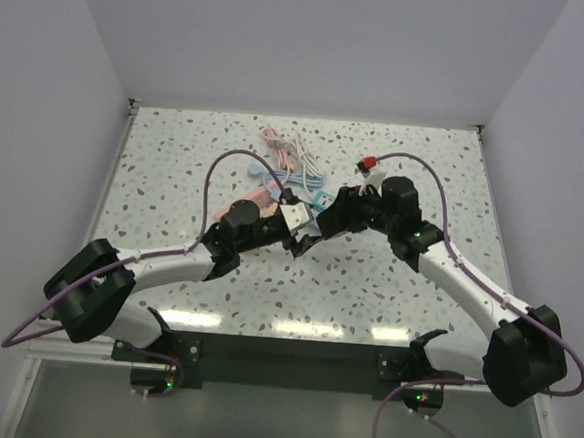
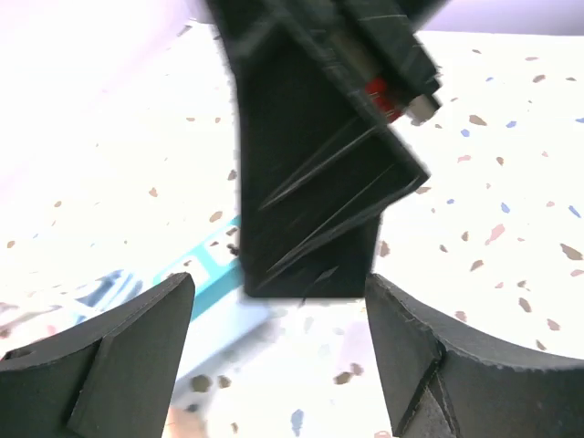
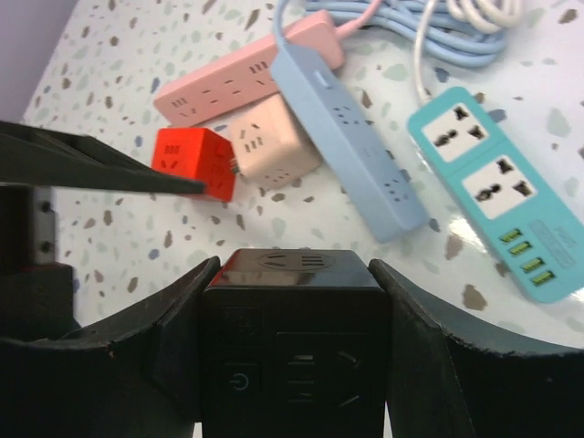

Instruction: Insert the plug

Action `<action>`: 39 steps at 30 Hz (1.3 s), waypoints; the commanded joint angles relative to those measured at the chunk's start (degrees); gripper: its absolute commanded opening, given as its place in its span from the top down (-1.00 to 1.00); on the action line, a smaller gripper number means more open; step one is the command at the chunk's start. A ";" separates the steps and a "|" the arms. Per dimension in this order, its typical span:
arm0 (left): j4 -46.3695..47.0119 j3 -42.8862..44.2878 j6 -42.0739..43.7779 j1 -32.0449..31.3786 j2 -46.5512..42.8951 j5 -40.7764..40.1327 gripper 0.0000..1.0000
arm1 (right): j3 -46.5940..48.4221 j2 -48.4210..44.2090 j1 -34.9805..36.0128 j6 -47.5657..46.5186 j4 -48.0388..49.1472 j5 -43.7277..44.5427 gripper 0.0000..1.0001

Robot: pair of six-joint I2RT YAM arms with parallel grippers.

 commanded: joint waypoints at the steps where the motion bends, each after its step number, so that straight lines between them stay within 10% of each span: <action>1: 2.40 -0.14 -0.53 2.86 -2.97 4.92 -0.64 | 2.69 0.62 -2.04 -5.50 -5.12 -0.98 1.00; 24: -2.53 -2.69 -0.79 8.05 -7.10 15.74 -0.77 | 20.01 23.21 -6.87 -27.65 -11.01 -2.65 1.00; 39: -2.97 -3.22 -1.32 8.58 -7.71 11.97 -0.78 | 21.59 24.71 -6.61 -20.99 -11.71 6.21 1.00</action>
